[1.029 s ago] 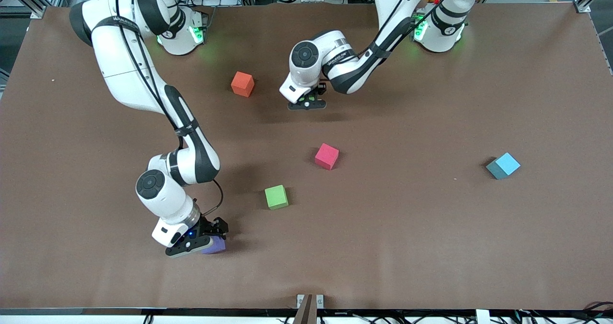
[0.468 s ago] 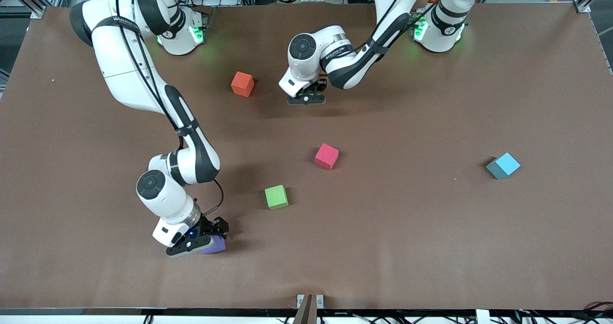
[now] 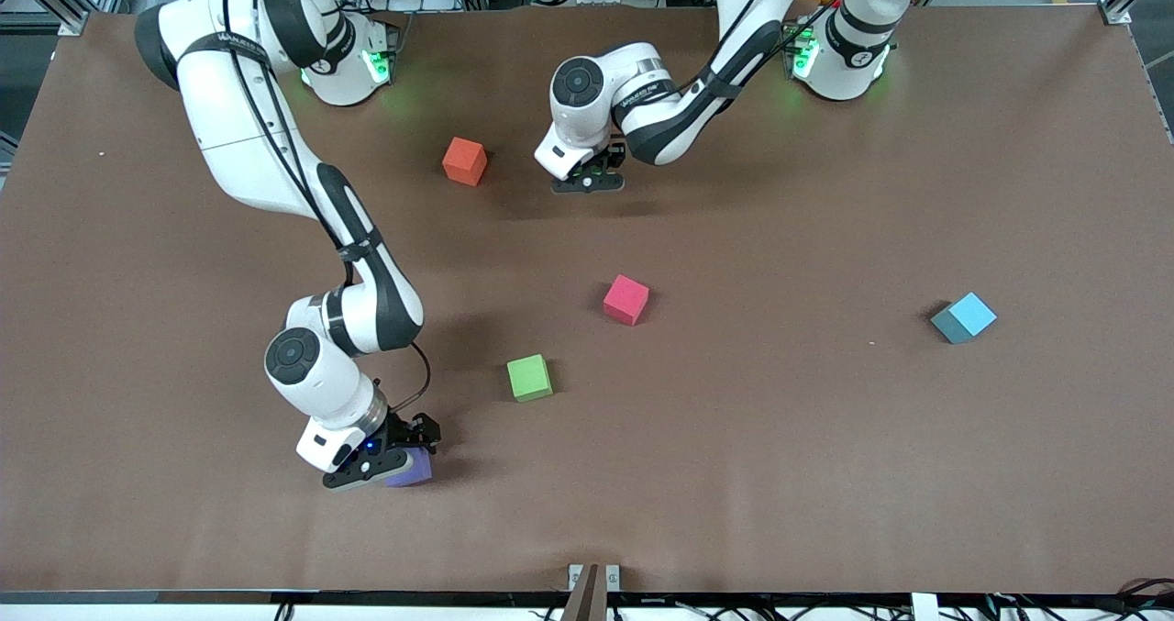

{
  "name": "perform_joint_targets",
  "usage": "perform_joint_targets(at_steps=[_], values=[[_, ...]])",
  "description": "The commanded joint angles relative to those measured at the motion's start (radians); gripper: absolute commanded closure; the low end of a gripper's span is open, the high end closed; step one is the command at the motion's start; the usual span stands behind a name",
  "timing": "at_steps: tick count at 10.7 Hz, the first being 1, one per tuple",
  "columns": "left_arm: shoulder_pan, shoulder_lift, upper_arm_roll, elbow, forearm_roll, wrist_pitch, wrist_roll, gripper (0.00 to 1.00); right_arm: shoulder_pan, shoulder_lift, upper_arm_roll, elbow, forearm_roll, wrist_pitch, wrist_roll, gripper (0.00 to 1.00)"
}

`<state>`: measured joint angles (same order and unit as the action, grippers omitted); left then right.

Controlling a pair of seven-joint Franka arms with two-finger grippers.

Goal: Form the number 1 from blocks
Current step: 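Place the green cube with the left gripper while the right gripper lifts purple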

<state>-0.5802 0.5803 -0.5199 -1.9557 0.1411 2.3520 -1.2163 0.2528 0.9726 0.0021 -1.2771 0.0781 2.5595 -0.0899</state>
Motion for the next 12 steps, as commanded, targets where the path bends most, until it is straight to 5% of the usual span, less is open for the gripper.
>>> perform_joint_targets(at_steps=[1,2,5,7,12], values=[[0.003,-0.004,-0.005,-0.022,0.035,0.012,-0.046,0.0,-0.003,0.0,0.012,0.016,0.008,-0.045,0.002,0.84],[0.006,-0.007,-0.005,-0.017,0.035,0.012,-0.046,0.0,-0.004,-0.005,0.016,0.018,0.017,-0.057,0.004,1.0],[0.075,-0.075,0.007,0.017,0.052,0.01,-0.034,0.0,0.0,-0.044,0.025,0.018,0.02,-0.19,0.054,1.0],[0.132,-0.108,0.055,0.052,0.055,0.01,0.019,0.0,0.032,-0.116,0.048,0.016,0.016,-0.396,0.219,1.0],[0.342,-0.163,0.147,0.074,0.042,0.01,0.441,0.0,0.095,-0.296,0.093,-0.197,0.02,-0.421,0.375,1.0]])
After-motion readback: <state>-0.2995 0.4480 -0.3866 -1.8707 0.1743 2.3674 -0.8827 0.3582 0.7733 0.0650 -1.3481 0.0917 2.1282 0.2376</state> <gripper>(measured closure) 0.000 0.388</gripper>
